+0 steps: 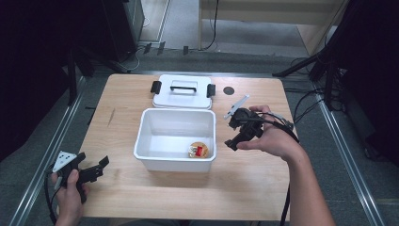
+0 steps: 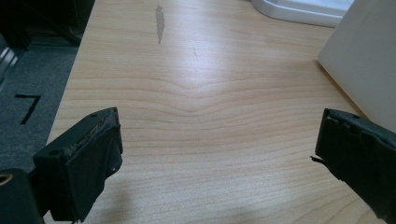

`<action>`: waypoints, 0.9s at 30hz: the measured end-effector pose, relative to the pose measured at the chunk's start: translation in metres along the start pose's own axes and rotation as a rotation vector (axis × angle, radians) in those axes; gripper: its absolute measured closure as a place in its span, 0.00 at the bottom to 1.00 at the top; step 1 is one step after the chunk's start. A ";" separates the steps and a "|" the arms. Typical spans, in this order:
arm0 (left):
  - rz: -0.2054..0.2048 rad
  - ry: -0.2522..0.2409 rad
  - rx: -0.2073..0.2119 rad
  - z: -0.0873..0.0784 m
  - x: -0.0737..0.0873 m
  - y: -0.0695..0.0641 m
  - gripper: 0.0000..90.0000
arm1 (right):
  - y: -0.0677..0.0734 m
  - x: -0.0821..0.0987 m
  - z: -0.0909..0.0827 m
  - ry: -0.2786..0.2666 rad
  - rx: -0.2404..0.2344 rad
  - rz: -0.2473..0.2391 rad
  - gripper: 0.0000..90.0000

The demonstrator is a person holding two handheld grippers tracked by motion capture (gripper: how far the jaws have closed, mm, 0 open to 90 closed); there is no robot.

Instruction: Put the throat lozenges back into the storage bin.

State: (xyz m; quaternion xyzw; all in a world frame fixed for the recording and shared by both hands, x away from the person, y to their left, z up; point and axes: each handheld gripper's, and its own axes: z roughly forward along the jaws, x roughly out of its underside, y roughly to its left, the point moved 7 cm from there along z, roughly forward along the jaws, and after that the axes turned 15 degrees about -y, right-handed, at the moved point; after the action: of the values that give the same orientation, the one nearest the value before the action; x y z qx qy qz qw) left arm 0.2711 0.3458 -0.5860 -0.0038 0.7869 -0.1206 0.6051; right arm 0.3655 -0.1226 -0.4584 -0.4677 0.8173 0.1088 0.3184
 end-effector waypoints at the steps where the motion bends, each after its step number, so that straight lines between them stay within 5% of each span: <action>1: 0.000 0.000 0.000 0.000 0.000 0.000 0.01 | -0.002 0.004 0.001 -0.008 0.015 0.027 0.16; 4: 0.000 0.000 0.000 0.000 0.000 0.000 0.01 | -0.008 0.015 0.003 -0.043 0.054 0.098 0.15; 11: -0.001 0.001 0.002 0.000 0.000 -0.001 0.01 | -0.018 0.046 0.009 -0.116 0.144 0.174 0.04; 16: -0.002 -0.001 0.002 0.000 0.000 0.000 0.01 | -0.025 0.068 0.008 -0.236 0.245 0.261 0.00; 27: -0.003 0.001 0.002 -0.001 0.000 0.000 0.01 | -0.028 0.113 0.008 -0.419 0.382 0.335 0.00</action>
State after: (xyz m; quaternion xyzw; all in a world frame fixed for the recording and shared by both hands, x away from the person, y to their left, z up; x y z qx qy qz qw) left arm 0.2704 0.3455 -0.5860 -0.0045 0.7871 -0.1223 0.6046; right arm 0.3511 -0.2124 -0.5321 -0.2259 0.8053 0.0982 0.5393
